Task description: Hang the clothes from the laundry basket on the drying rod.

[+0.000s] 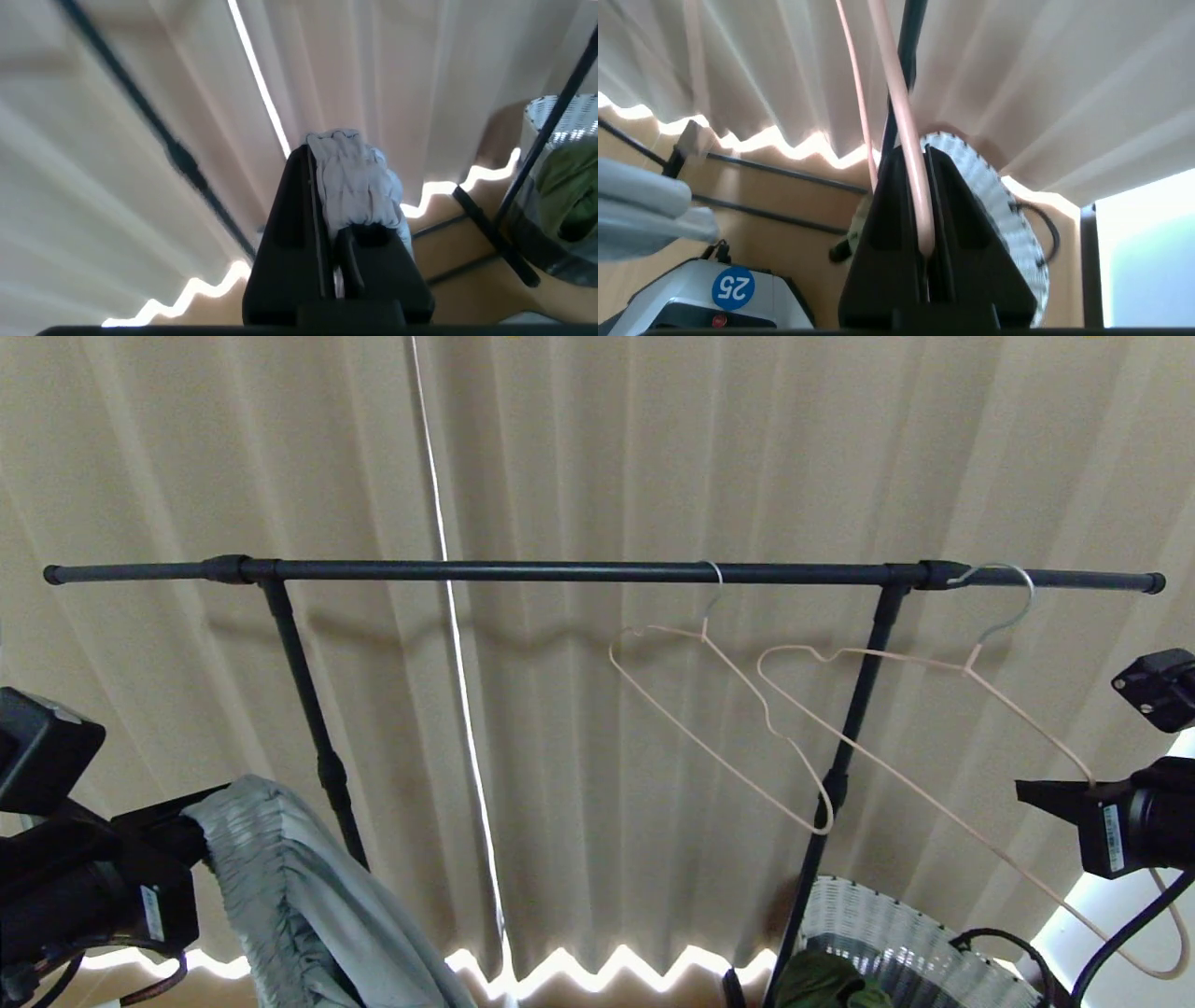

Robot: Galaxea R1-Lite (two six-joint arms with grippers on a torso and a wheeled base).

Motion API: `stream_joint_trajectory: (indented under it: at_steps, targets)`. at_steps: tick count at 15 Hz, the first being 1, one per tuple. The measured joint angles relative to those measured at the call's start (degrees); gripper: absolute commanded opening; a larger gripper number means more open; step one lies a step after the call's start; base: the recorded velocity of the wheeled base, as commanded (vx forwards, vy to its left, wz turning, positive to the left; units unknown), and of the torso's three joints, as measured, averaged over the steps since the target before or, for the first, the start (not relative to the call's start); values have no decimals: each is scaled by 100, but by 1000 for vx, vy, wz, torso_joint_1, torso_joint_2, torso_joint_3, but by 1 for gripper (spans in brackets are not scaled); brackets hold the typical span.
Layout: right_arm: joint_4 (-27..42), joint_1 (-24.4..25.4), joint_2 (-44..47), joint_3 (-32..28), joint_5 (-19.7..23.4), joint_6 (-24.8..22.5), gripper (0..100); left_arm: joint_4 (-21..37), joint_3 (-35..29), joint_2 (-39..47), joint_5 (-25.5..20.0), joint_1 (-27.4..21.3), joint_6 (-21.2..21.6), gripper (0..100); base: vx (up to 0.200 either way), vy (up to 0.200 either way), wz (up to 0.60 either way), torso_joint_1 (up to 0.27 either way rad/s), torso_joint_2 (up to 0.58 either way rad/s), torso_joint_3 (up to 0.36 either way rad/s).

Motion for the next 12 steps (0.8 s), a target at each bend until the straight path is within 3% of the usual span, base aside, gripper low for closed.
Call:
stream_joint_trajectory:
  at_steps: [4, 10, 12]
  targets:
    - [-11, -9, -85, 66, -11, 2, 0, 1, -88, 116, -17, 301, 13, 0, -200, 0, 0, 1, 2, 5]
    - [-16, -9, -111, 116, -11, 2, 0, -5, -243, 333, -24, 362, 10, 0, -200, 0, 0, 4, 3, 1]
    - [-17, -9, -111, 127, -11, 7, 0, -5, -319, 402, -26, 373, 13, 0, 0, 0, 0, 0, 0, 0]
